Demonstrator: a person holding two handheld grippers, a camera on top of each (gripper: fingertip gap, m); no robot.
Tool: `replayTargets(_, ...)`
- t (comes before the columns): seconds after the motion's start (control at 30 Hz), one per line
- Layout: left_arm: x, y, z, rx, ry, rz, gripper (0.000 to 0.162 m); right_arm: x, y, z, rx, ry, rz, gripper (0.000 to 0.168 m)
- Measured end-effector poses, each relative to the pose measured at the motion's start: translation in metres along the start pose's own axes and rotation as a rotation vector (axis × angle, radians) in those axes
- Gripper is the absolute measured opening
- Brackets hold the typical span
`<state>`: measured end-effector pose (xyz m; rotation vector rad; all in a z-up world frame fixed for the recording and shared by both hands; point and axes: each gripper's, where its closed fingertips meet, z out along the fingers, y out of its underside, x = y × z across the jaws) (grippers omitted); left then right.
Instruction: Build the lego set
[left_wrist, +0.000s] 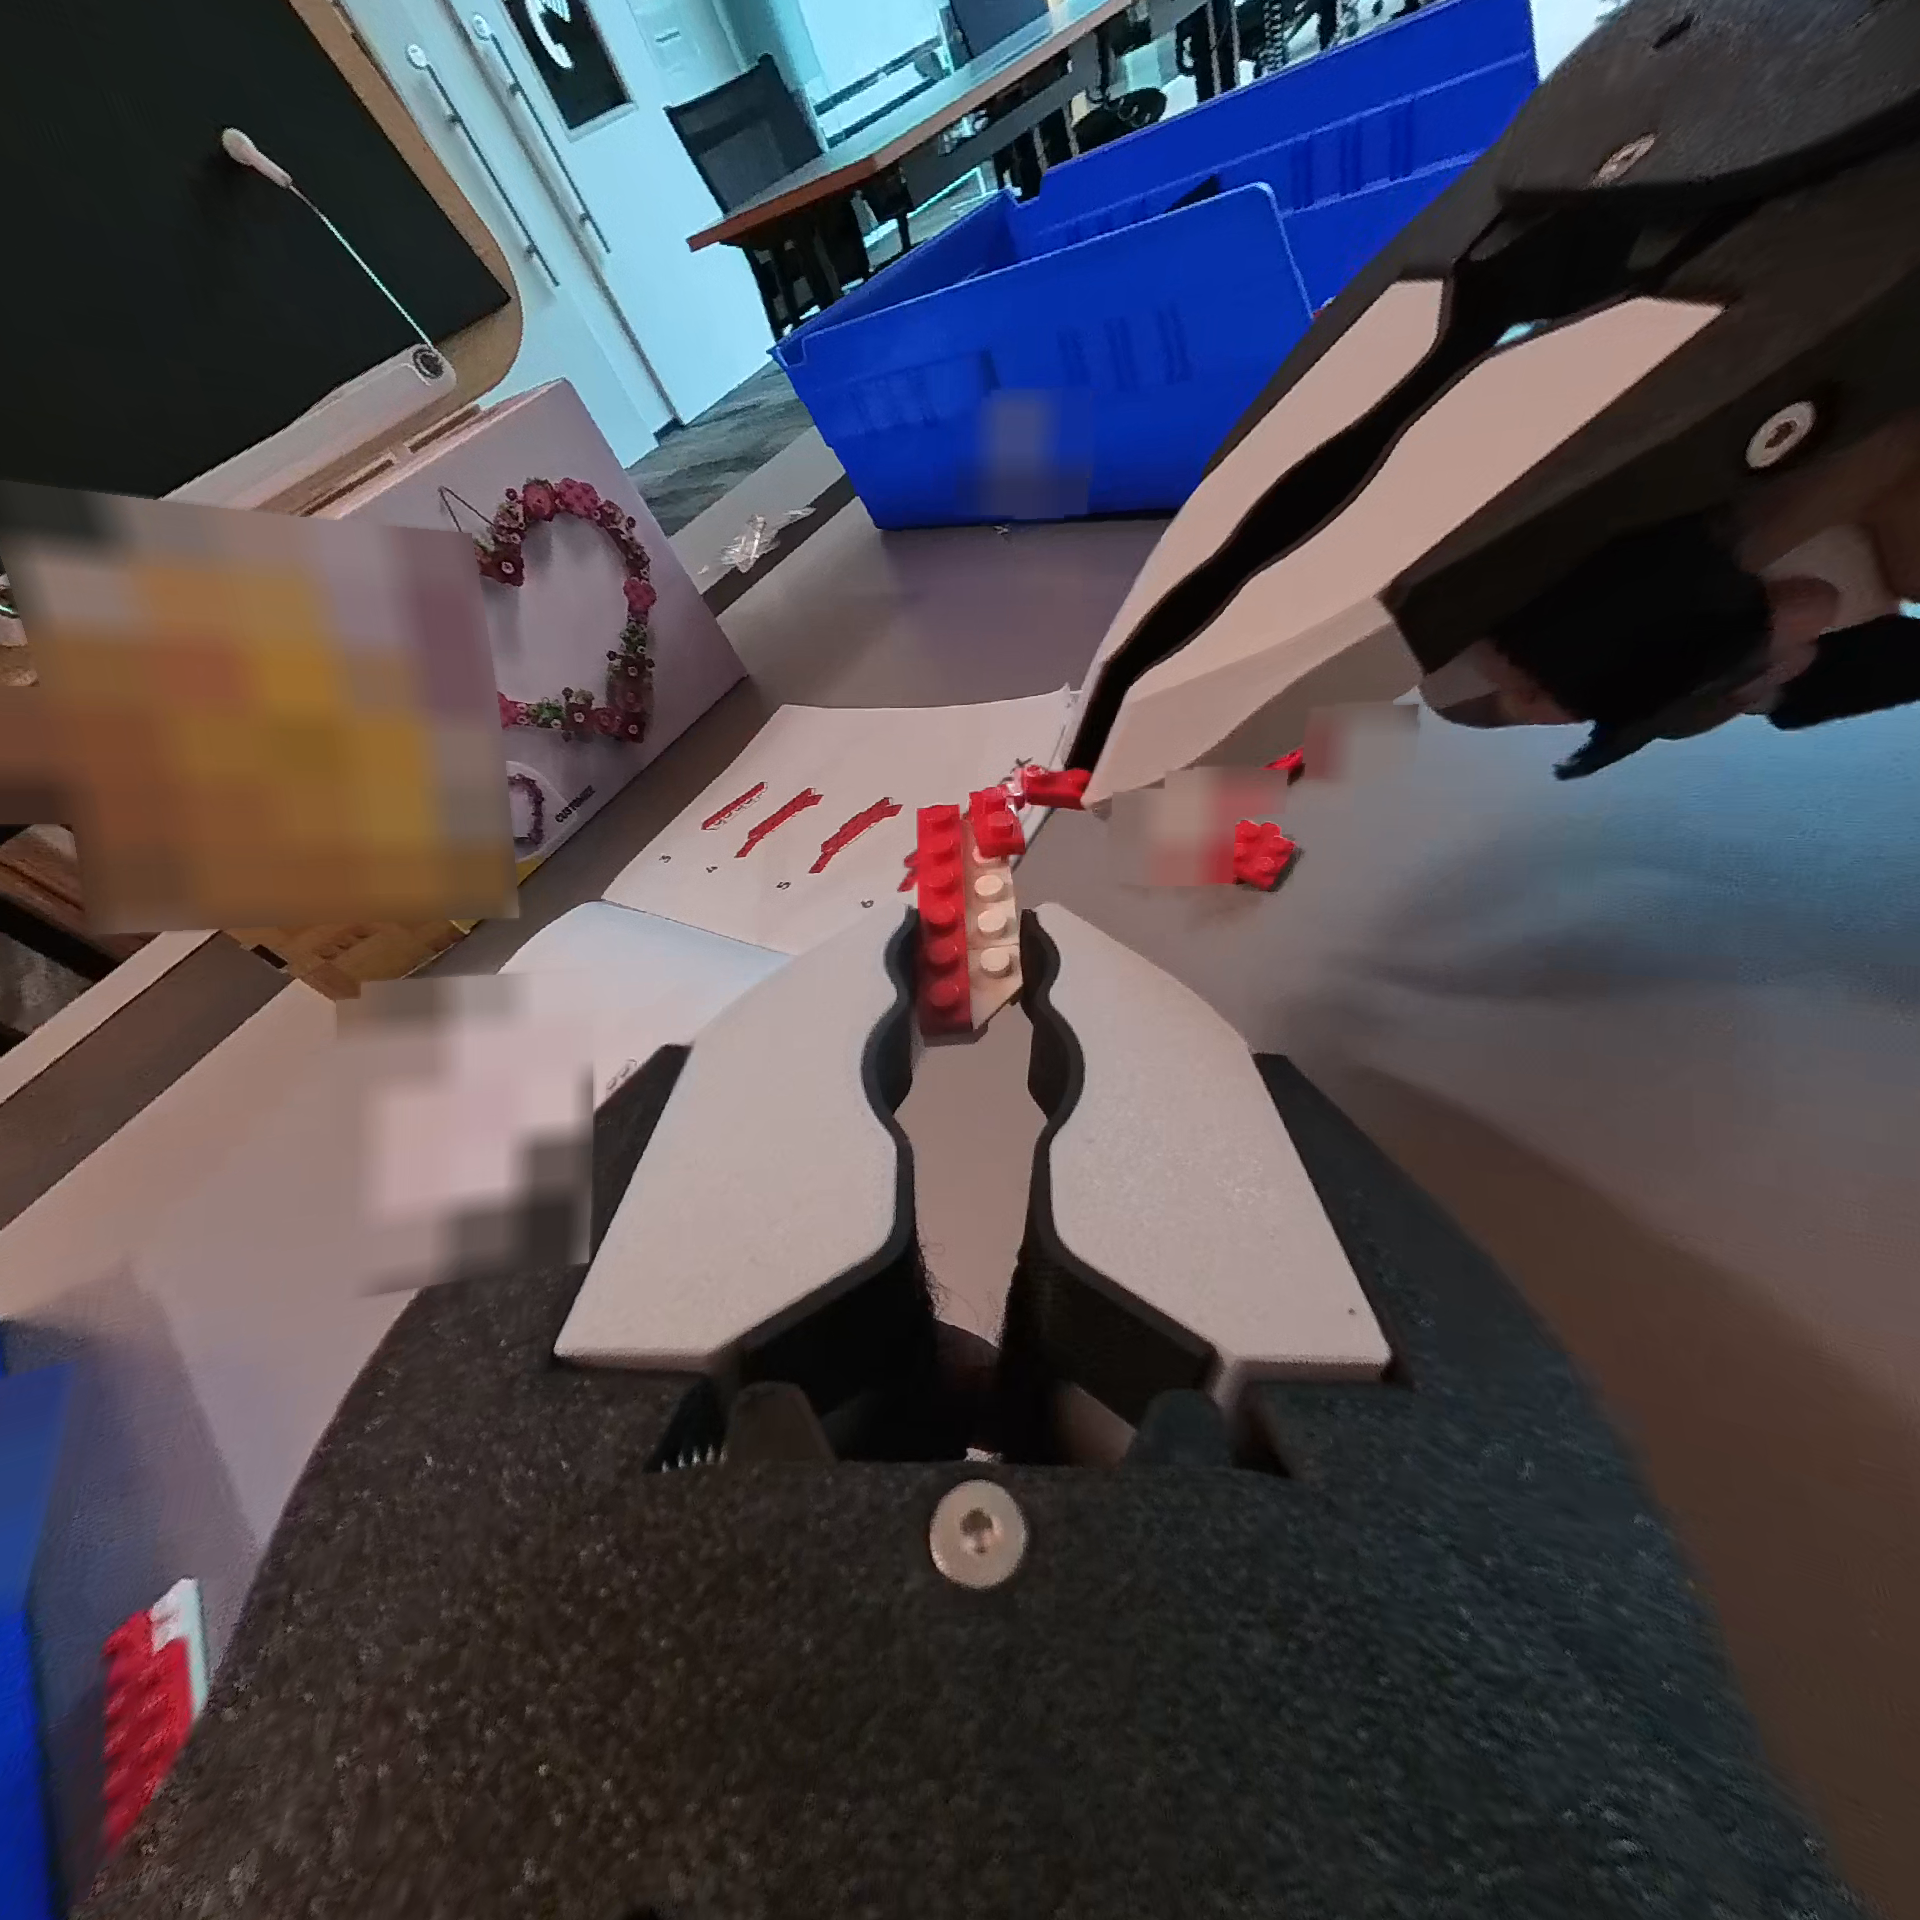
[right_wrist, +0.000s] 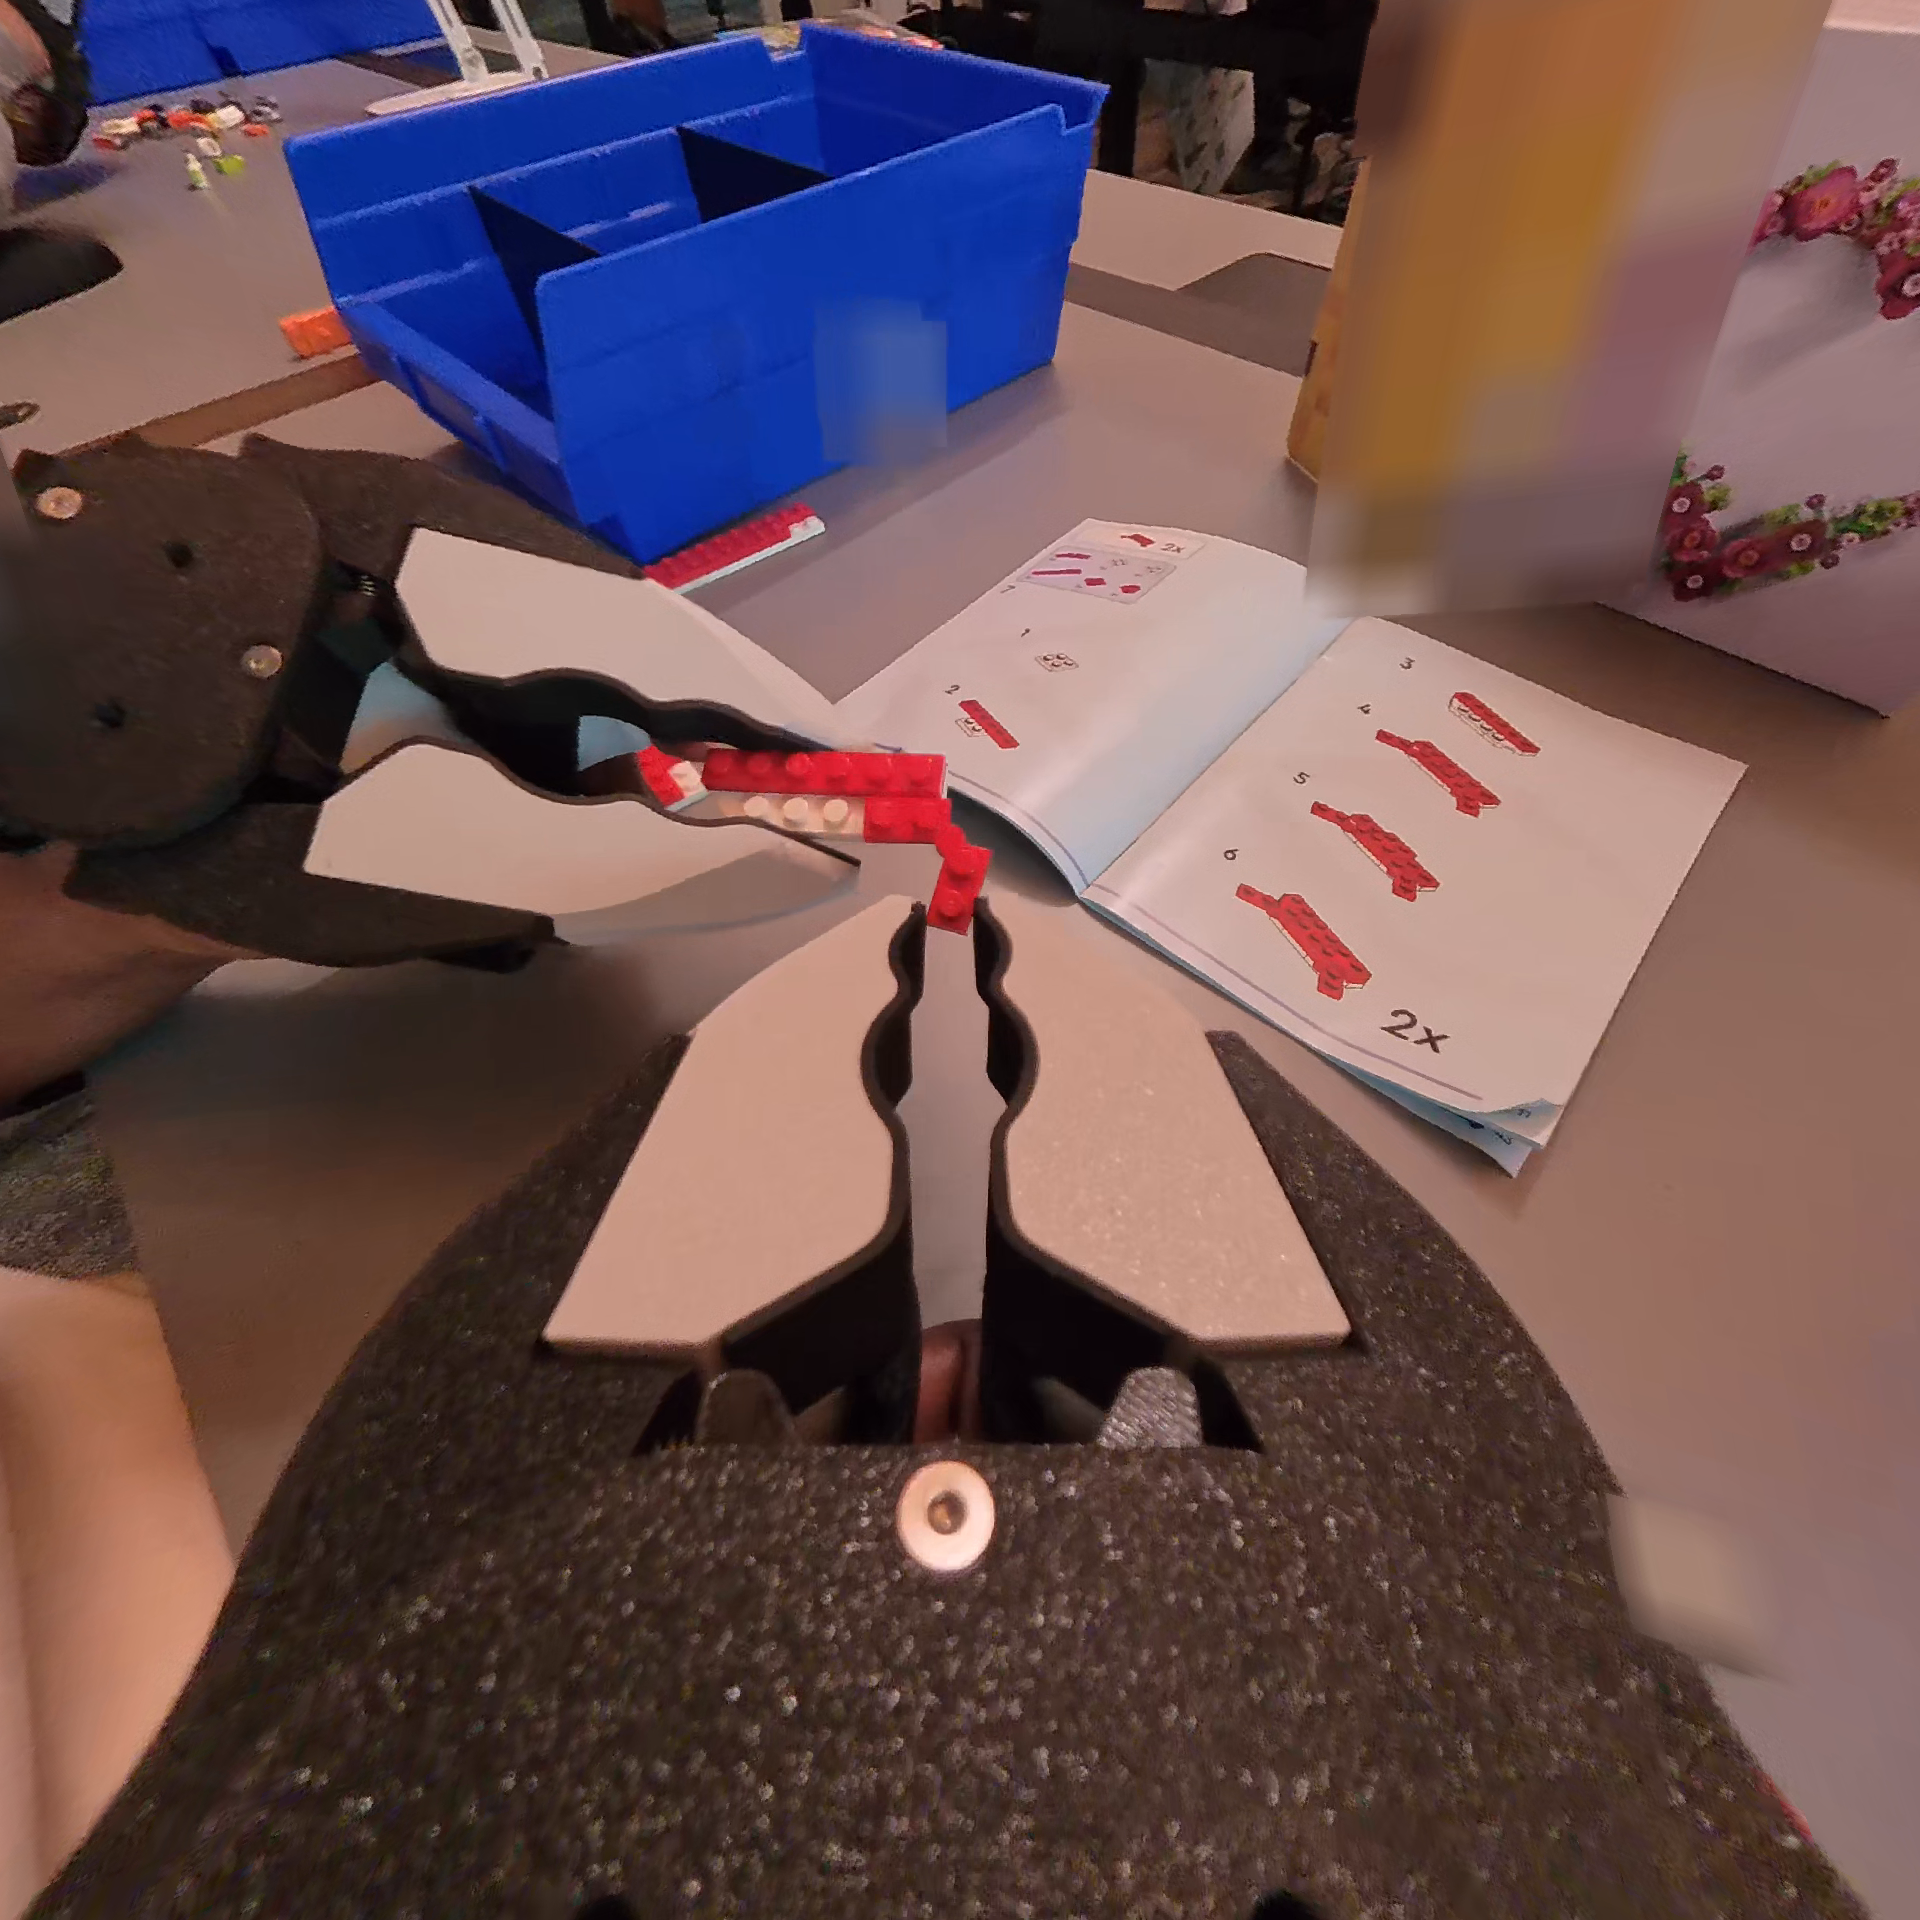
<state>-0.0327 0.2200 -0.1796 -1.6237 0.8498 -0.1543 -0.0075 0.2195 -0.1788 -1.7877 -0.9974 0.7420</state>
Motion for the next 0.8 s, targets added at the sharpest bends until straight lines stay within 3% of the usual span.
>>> replayTargets(0.47, -0.01, 0.004, -0.002, -0.028, -0.055, -0.018, 0.018, 0.009, -0.003, 0.004, 0.009, 0.149, -0.014, 0.009)
replayTargets(0.63, -0.01, 0.003, -0.003, -0.012, -0.046, -0.05, 0.017, 0.004, -0.008, 0.002, 0.053, 0.069, 0.08, 0.008)
replayTargets(0.8, -0.01, 0.004, -0.002, -0.025, -0.057, -0.029, 0.018, 0.0, -0.006, 0.006, 0.028, 0.094, 0.031, 0.009)
